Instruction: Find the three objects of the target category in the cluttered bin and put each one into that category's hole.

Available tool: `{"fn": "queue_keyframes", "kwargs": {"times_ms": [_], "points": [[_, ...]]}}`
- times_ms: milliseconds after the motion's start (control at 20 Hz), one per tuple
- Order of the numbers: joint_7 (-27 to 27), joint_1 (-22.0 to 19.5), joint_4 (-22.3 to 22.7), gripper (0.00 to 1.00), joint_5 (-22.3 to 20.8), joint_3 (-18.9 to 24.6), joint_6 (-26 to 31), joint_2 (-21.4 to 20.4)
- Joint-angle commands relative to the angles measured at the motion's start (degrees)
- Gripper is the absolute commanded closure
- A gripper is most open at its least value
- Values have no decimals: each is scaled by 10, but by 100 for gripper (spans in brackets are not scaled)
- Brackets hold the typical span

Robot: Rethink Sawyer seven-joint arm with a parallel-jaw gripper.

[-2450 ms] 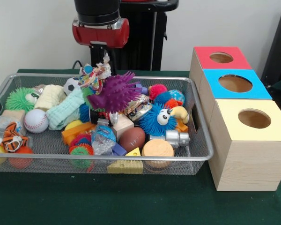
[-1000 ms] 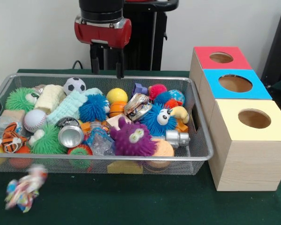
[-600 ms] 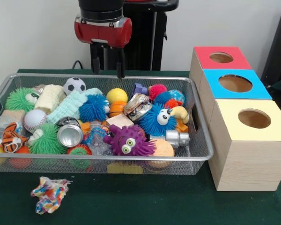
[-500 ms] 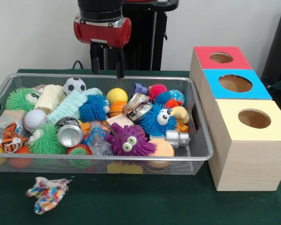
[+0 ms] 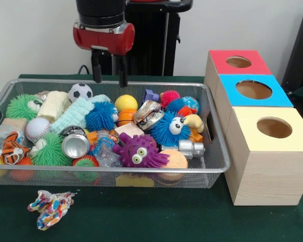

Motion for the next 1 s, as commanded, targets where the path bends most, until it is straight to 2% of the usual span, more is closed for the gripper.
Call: {"fn": "queue_keyframes", "kwargs": {"times_ms": [50, 200, 350, 650, 1000], "points": [[29, -24, -122, 0, -5, 5, 94, 26], [15, -27, -162, 0, -6, 15, 139, 30], [14, -29, -181, 0, -4, 21, 165, 33], [29, -23, -185, 0, -5, 21, 162, 32], [52, -2, -234, 0, -11, 13, 180, 60]]}}
